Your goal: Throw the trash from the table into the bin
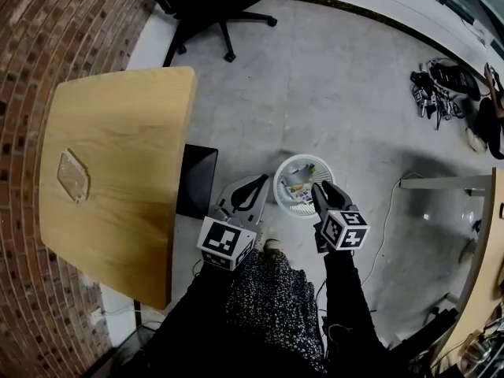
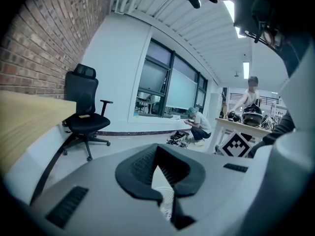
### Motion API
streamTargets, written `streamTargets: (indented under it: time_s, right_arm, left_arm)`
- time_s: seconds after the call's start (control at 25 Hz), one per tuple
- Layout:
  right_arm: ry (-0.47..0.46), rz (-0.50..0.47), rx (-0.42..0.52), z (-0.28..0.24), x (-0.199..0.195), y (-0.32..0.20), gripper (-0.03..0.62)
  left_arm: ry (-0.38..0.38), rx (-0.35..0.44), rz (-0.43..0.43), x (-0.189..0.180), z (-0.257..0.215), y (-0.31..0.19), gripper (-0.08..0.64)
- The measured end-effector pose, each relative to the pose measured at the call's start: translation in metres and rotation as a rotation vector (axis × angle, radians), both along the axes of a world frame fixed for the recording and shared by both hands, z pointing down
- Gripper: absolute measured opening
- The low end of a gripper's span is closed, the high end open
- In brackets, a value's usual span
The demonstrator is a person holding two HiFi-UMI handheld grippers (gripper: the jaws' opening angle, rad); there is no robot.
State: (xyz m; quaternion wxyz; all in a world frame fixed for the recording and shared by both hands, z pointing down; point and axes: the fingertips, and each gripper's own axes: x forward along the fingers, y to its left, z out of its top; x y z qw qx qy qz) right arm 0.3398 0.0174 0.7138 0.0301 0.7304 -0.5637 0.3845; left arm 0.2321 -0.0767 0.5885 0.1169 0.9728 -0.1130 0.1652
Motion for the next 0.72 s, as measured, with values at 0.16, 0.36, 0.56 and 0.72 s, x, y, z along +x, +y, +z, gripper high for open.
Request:
streamTargets:
  time_s: [0.16, 0.36, 0.56, 0.72]
  right_arm:
    - [0.066, -0.018, 0.020, -0.041, 0.011, -0.003, 0.056]
    - [0.102, -0.034, 0.087, -0.096, 0.013, -0.010, 0.014]
    - [0.137, -0.101, 0.130, -0.143, 0.003, -0.020, 0.012]
    - [0.150, -0.148, 0.169, -0.172, -0.004, -0.026, 0.012]
  left_arm:
    - [0.020, 0.030, -0.018, -0.003, -0.031, -0.006, 0.006]
    - [0.047, 0.060, -0.049, -0.007, -0.073, -0.007, 0.006]
    - [0.056, 0.096, -0.090, -0.023, -0.107, -0.008, 0.006]
    - [0.065, 0.123, -0.152, -0.042, -0.134, -0.010, 0.006]
